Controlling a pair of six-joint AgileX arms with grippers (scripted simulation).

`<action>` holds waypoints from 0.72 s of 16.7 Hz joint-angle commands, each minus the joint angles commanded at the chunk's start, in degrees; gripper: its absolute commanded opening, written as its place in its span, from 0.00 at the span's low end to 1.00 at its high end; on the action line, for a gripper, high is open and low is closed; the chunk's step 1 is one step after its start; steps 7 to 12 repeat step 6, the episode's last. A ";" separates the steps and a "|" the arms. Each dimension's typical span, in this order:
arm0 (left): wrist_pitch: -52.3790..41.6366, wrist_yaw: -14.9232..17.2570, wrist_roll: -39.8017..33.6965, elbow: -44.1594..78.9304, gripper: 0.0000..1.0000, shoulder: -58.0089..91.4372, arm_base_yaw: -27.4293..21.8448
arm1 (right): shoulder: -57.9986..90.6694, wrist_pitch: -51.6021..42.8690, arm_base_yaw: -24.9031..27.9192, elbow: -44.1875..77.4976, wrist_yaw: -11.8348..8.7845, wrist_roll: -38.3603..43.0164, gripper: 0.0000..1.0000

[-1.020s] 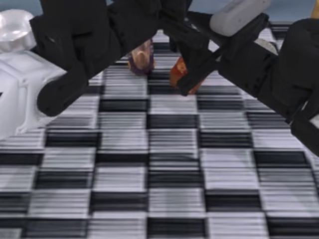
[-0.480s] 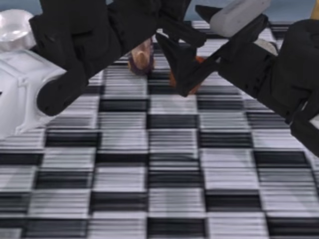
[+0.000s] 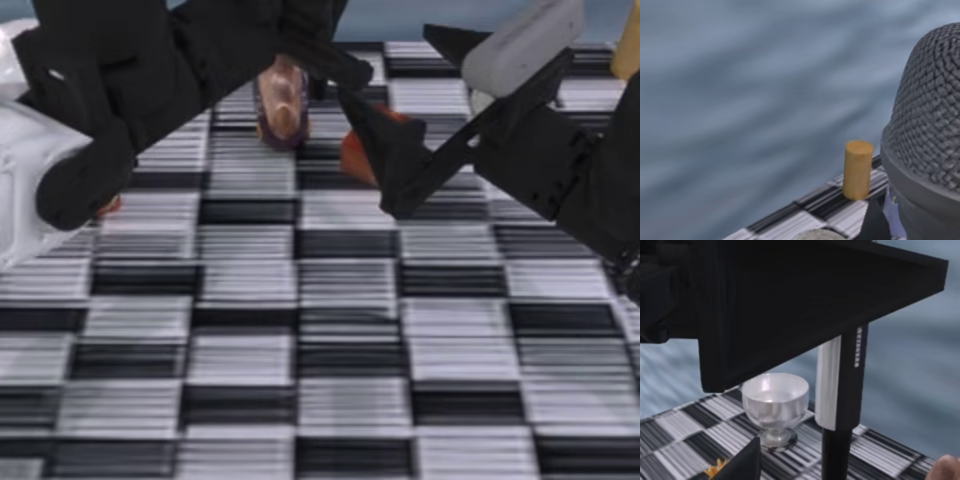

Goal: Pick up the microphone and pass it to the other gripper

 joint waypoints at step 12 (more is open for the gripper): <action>-0.56 4.78 0.10 -2.92 0.00 -3.45 5.49 | -9.76 -1.67 -1.08 -7.99 -1.90 0.01 1.00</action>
